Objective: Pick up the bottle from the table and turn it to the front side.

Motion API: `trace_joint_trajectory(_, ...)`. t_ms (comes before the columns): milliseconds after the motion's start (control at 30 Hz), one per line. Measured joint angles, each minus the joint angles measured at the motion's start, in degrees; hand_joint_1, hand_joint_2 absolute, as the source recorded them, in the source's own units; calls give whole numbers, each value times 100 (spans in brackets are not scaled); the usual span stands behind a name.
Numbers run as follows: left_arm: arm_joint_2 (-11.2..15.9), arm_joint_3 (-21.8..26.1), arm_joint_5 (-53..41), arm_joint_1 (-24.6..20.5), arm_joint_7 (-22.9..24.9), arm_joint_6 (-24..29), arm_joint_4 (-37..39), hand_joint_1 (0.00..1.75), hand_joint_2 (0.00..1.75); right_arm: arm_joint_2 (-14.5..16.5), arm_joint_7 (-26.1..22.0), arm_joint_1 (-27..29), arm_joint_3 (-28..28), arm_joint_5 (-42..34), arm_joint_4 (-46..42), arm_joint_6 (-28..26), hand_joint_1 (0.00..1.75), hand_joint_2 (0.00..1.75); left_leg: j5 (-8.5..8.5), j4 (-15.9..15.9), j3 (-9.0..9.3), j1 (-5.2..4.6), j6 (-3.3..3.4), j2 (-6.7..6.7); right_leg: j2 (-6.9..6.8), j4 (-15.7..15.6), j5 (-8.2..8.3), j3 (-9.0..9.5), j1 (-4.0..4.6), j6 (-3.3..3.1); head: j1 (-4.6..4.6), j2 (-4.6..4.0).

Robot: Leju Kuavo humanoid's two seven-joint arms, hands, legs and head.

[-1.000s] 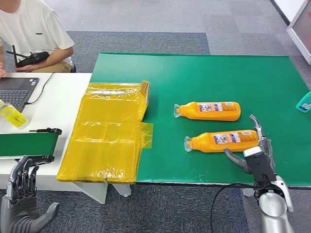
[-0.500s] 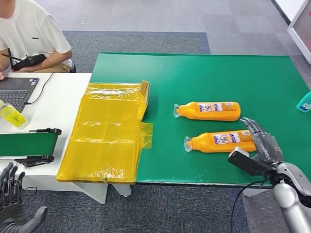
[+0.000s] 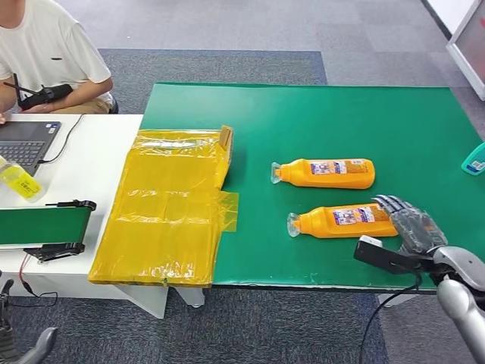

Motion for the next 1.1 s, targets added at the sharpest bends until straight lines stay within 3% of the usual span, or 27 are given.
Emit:
trace_joint_trajectory(100, 0, -1, -32, 18, -1, -49, -33, 0, 175, -268, 77, -762, 488, -224, 274, 534, 0, 175, 8, 0, 1, -1, 1, 4, 2, 0, 7, -2, -1, 1, -1, 0)
trace_joint_trajectory(233, -1, -5, -113, 19, -2, -190, -35, 0, 175, -388, 198, -1739, 1262, -376, 804, 762, 0, 175, 22, 0, 4, 1, 6, 4, -2, 0, 13, -1, 1, 6, -2, 0)
trace_joint_trajectory(433, -1, -7, -126, 23, -2, -236, -35, 0, 175, -392, 245, -2483, 1955, -388, 1384, 801, 0, 175, 28, 0, -1, 1, 6, -1, -6, 1, 15, -5, 2, 5, -2, 0)
trace_joint_trajectory(767, -2, -3, -120, 31, -4, -294, -35, 0, 175, -371, 269, -2869, 2431, -401, 1807, 743, 0, 175, 24, 0, -7, 0, 8, -7, -9, 1, 12, -4, 1, 8, -1, 0)
trace_joint_trajectory(967, -2, 37, -91, -11, -4, -457, 3, 0, 175, 26, 275, -3423, 3049, -370, 2676, 560, 0, 175, 32, 0, -5, 2, 5, -5, -8, 2, 17, -5, 2, 6, -2, 0)
trace_joint_trajectory(1100, -2, 78, -7, -21, -4, -443, 45, 0, 175, 169, 283, -3834, 3419, -753, 3110, 836, 0, 175, 38, 0, -6, 1, 7, -9, -11, 2, 18, -5, 2, 8, -1, 0)
